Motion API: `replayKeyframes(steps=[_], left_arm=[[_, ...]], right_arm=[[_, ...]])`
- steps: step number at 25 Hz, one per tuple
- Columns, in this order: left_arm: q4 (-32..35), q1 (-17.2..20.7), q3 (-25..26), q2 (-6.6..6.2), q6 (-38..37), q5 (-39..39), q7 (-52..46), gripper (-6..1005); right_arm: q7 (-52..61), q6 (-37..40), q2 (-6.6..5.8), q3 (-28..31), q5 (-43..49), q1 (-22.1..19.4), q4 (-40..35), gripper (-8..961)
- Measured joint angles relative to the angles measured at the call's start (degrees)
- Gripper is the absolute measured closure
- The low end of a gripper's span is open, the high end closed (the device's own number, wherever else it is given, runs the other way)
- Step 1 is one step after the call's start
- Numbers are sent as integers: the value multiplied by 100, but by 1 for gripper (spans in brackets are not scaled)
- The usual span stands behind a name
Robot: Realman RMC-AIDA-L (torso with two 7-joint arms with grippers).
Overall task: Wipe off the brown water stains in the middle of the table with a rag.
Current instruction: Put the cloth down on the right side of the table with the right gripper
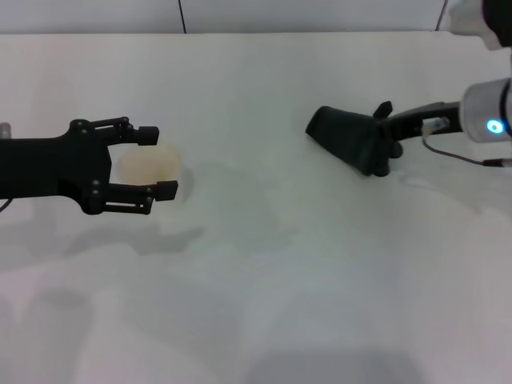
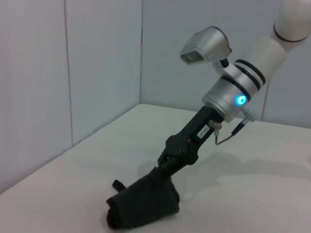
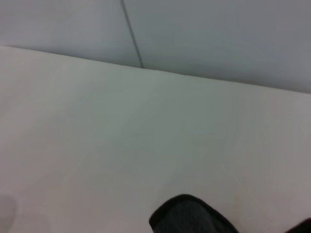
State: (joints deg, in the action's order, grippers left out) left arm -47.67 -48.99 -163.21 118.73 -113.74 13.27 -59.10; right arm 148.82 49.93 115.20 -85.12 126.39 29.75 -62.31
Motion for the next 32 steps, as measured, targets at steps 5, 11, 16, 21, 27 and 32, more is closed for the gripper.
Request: replayKeyframes(steps=[5, 11, 16, 21, 27, 32], left_arm=[[-21, 38, 0, 1, 2, 0, 2, 115], [-21, 49, 0, -2, 3, 64, 4, 115], [-27, 90, 0, 0, -14, 86, 4, 115], [-32, 148, 0, 1, -21, 221, 3, 115], [-32, 182, 0, 1, -27, 269, -9, 115], [-32, 200, 0, 10, -34, 278, -22, 115]], right_arm=[[-7, 206, -13, 97, 5, -560, -585, 787], [-10, 518, -21, 266, 9, -1099, -1100, 784], [-36, 832, -30, 397, 15, -1396, -1358, 782], [-114, 1171, -34, 448, 19, -1662, -1616, 779], [-145, 1386, -37, 524, 144, -1837, -1809, 776], [-271, 1570, -42, 707, 150, -1817, -1834, 773]])
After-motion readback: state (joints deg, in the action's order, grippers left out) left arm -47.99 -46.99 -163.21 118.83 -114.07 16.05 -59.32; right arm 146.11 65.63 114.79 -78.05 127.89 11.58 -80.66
